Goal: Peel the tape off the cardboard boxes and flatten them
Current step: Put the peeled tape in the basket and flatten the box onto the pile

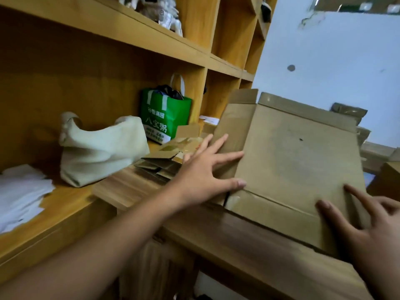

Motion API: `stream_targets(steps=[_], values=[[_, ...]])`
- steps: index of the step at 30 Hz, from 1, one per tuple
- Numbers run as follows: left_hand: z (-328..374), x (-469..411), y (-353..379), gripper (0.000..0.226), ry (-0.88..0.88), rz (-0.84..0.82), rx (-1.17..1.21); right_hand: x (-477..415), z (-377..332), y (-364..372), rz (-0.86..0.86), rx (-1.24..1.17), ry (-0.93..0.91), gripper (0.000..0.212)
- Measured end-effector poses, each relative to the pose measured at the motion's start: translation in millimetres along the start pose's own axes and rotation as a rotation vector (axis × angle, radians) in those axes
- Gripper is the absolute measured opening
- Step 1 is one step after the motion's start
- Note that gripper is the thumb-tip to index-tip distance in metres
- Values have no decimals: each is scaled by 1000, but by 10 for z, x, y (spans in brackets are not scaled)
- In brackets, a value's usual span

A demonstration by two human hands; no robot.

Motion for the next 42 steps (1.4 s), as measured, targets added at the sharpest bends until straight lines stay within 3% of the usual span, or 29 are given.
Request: stream_targets(steps=[12, 19, 22, 28, 31, 33, 37, 42], values=[[-1563, -726, -649, 57, -105, 68, -11, -695, -576, 1880, -214, -141, 59, 71], [-2339, -1067, -412, 36, -184, 38, 40, -863, -510, 2590, -288, -80, 110, 72], [-2595, -1079, -142, 38, -216, -41, 5, -813, -373, 2804, -364, 8, 153, 71], [-2806, -1019, 405, 51, -219, -342, -287, -671, -41, 3117, -658, 400, 223, 66], [-2847, -1026, 515, 49, -254, -395, -245, -653, 16, 3210, -710, 596, 128, 69], [-2843, -1050, 550, 47, -267, -405, -247, -679, 1, 3289, -722, 610, 69, 70], [-2755, -1139, 535, 34, -261, -363, -357, -672, -30, 3499, -757, 420, 56, 67], [-2626, -1109, 690, 38, -193, -405, -459, -524, 78, 3730, -855, 505, -37, 60]])
Point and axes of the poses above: each hand's wrist, its own x-axis away from the middle knuckle, its own y-axis out of the palm, z = x × y, the point moved 8 cm from there along -x, towards the middle knuckle, and after that the axes turned 9 degrees about -x, right-handed, at the moved point
